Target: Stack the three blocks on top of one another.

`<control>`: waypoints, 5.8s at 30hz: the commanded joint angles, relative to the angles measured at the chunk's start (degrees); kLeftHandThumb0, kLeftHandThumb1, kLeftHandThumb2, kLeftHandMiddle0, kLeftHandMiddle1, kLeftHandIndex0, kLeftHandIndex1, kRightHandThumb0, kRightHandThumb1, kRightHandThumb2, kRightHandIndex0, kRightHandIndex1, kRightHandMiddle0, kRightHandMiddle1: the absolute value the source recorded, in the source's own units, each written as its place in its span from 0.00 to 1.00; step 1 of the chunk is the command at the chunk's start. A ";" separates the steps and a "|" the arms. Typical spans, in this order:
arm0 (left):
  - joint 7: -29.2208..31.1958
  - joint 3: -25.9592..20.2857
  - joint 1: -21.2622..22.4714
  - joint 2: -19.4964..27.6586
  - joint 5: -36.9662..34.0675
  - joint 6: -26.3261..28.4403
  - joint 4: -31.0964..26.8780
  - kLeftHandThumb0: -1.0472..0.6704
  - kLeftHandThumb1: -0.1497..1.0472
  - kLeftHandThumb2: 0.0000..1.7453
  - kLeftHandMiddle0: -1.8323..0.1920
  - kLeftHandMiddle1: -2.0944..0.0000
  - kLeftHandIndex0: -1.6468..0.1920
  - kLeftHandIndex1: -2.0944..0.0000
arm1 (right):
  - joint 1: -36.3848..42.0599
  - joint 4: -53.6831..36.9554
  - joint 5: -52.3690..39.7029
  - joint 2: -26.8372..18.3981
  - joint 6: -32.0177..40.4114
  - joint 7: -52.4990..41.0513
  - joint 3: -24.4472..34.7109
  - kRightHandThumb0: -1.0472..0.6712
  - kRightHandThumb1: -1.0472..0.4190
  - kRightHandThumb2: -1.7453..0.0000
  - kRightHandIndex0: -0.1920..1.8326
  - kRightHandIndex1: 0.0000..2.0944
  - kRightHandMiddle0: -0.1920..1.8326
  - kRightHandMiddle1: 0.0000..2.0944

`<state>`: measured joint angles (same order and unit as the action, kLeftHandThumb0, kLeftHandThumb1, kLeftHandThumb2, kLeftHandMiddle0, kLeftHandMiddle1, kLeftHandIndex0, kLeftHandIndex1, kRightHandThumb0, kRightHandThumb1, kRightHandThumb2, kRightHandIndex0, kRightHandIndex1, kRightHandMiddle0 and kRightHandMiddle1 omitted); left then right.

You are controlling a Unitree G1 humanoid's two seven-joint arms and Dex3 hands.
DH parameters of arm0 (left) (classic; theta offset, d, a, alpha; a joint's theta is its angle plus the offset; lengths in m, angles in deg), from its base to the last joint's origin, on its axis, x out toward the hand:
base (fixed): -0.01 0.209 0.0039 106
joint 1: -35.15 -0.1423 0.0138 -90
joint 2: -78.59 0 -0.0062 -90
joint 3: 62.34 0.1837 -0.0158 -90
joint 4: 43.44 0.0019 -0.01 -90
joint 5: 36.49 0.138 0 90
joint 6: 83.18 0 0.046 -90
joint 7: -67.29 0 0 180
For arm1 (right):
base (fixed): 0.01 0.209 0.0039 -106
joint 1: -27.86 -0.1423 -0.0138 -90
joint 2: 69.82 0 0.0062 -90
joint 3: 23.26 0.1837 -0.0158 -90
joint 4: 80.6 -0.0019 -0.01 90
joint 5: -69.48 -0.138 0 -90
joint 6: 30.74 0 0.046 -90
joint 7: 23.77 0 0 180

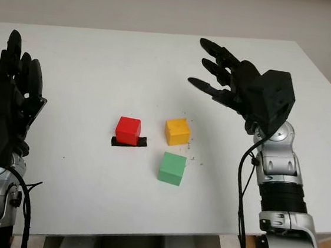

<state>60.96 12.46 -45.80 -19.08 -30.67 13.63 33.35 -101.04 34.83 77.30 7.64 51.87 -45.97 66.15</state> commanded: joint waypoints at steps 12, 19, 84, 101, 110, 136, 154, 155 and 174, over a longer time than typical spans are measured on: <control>-0.56 1.26 -0.12 0.64 0.41 0.23 -1.87 0.20 1.00 0.38 0.92 0.98 0.91 0.98 | -6.06 11.39 11.29 -5.49 -19.03 -3.38 -9.57 0.26 0.17 0.97 0.23 0.05 0.25 0.06; -0.67 1.63 -0.29 0.83 1.17 -0.04 -1.78 0.19 1.00 0.38 0.91 0.97 0.91 0.97 | -6.63 14.65 14.95 -5.78 -23.14 -2.51 -12.24 0.27 0.17 0.97 0.24 0.05 0.26 0.05; -1.83 3.32 -2.40 0.22 4.45 -0.30 -1.95 0.22 1.00 0.35 0.92 0.97 0.90 0.97 | -8.40 34.51 18.41 -1.85 -34.48 13.95 -17.52 0.33 0.05 0.97 0.17 0.44 0.29 0.69; -1.30 3.43 -3.06 0.57 3.61 -0.14 -1.84 0.24 1.00 0.34 0.93 0.98 0.91 0.98 | -6.27 31.12 5.50 1.30 -30.37 5.38 -8.94 0.33 0.05 0.97 0.17 0.31 0.27 0.77; -1.02 3.42 -3.33 0.78 3.22 -0.15 -2.06 0.23 1.00 0.33 0.93 0.98 0.92 0.98 | -6.51 29.32 3.33 1.92 -28.83 4.42 -6.91 0.33 0.05 0.97 0.19 0.25 0.26 0.77; -2.09 3.89 -3.17 0.04 4.27 0.45 -2.83 0.23 1.00 0.34 0.93 0.97 0.91 0.97 | -7.32 5.71 -7.52 11.89 9.31 -8.77 -5.22 0.31 0.07 0.97 0.23 0.06 0.29 0.77; -2.22 3.91 -3.36 -0.27 3.99 0.39 -2.89 0.23 1.00 0.33 0.93 0.97 0.92 0.98 | -7.82 3.76 -6.57 15.16 16.99 -8.04 -6.98 0.34 0.07 0.97 0.23 0.04 0.28 0.76; -2.25 3.89 -3.43 -0.29 3.96 0.20 -2.85 0.23 1.00 0.33 0.93 0.97 0.92 0.98 | -7.90 4.10 -6.45 15.26 16.76 -7.94 -6.99 0.34 0.07 0.97 0.23 0.04 0.28 0.77; -2.69 3.93 -4.17 -0.50 4.42 0.14 -3.11 0.23 1.00 0.36 0.93 0.97 0.91 0.97 | -9.26 9.85 -3.49 15.74 10.68 -6.34 -7.71 0.32 0.07 0.97 0.24 0.04 0.26 0.78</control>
<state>58.55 16.29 -49.22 -19.35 -26.37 13.91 31.69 -108.61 44.30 73.73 23.20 63.37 -52.56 58.32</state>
